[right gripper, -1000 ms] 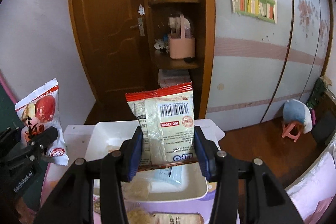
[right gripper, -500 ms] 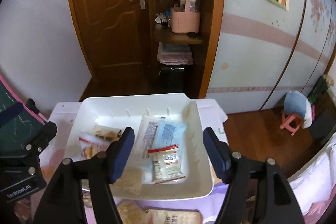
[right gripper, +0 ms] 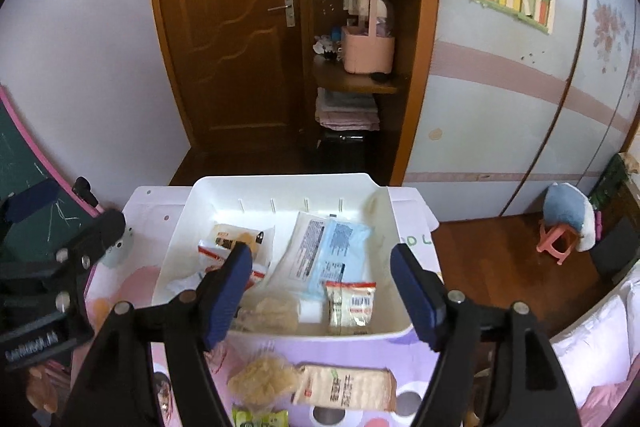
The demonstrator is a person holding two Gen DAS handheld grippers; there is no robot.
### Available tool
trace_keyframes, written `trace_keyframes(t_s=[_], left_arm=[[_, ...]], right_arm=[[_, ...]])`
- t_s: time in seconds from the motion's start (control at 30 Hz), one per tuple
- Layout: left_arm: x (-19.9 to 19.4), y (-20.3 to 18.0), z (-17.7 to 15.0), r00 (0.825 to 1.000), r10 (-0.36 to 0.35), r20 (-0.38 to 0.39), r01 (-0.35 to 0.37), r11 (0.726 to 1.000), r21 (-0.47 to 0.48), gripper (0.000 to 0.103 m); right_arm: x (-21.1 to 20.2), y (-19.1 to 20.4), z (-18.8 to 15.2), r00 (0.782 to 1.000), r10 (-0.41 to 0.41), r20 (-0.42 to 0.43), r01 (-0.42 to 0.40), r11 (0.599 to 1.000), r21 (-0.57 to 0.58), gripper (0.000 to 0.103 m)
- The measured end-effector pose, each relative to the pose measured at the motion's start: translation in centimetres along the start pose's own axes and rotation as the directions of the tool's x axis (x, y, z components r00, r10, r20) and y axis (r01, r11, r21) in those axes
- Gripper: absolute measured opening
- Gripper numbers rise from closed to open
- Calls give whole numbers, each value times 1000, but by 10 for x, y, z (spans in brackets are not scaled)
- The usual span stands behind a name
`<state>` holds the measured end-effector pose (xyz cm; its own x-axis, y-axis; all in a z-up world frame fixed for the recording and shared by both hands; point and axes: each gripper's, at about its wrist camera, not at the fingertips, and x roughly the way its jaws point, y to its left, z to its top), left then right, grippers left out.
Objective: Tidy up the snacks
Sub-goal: 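Withdraw both tools from above the bin back over the table snacks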
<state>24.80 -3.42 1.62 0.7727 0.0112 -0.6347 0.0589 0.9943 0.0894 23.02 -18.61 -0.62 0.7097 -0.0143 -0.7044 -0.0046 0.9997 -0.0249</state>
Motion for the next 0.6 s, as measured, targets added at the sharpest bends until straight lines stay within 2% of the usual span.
trace_keyframes(t_s=[0.2,0.37,0.6], left_arm=[[-36,17,-17,1000,-10,-21,9,998,-56,96],[-62,26,-43,997,-60,-53,56,995,-79,96],[-100,30,-79,998,-63,-22,61,995,-84,96]], right_arm=[[-40,-5,-29,999,35,18,-36,999,36,72],[-69,-6,-58,999,42,23,-42,998,35,72],[-109,-10,-91,996,42,74,-45,998,37,72]])
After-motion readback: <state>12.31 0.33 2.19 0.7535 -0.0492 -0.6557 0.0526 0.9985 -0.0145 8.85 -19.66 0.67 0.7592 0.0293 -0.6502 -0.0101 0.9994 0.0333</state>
